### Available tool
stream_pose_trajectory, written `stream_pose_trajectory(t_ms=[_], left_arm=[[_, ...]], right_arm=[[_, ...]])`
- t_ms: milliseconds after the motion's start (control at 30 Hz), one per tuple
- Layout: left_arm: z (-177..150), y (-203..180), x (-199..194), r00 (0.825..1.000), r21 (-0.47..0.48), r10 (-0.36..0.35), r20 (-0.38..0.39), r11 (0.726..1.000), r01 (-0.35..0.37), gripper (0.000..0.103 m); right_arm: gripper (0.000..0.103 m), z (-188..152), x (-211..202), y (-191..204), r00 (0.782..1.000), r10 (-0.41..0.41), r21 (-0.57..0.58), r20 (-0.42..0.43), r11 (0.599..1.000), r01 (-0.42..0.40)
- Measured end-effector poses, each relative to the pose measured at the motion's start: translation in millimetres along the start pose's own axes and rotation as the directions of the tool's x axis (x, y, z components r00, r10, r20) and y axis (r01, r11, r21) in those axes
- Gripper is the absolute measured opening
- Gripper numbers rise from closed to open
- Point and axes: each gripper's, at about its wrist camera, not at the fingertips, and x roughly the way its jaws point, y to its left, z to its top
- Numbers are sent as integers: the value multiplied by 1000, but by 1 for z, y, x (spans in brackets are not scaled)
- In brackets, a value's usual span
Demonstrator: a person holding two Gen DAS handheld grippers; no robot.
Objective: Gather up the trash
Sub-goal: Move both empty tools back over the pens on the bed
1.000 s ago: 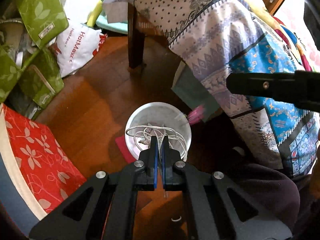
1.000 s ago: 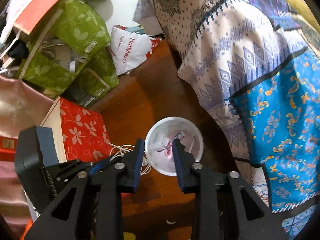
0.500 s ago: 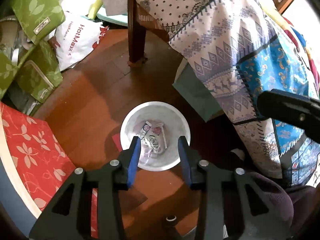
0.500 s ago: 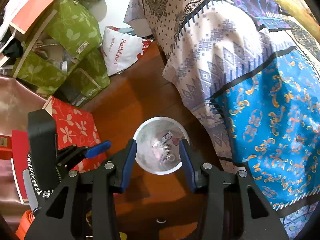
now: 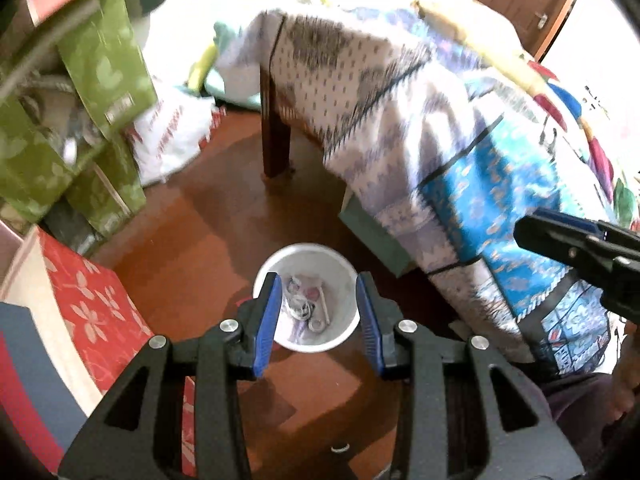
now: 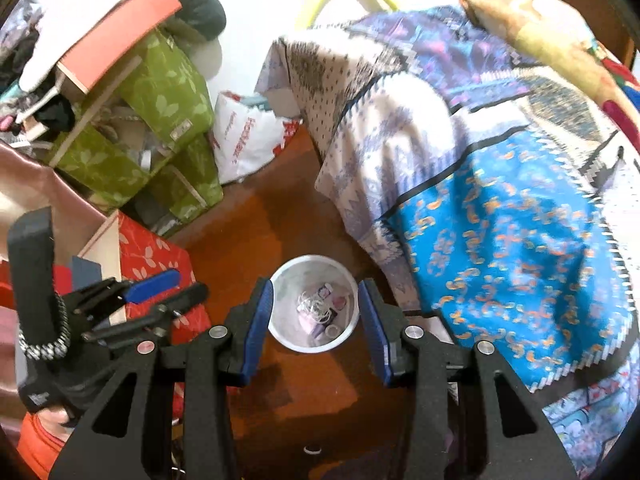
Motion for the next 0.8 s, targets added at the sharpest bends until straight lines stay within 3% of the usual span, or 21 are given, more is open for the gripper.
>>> stream_pose_trajectory(t_ms=[200, 367, 600, 800], left_arm=[[12, -34, -50, 994, 41, -35, 101, 999, 31, 37], [25, -78, -86, 980, 97, -87, 180, 993, 70, 37], [44, -140, -111, 953, 167, -177, 246, 976, 138, 39], [66, -199, -105, 941, 216, -251, 228, 955, 203, 39]], right_arm=[[40, -3, -53, -13, 993, -34, 12, 109, 999, 33], [40, -9, -99, -33, 979, -72, 29, 193, 997, 67], [40, -20, -157, -77, 935, -188, 102, 299, 981, 165], [40, -31, -194, -136, 895, -289, 220, 339, 950, 224]])
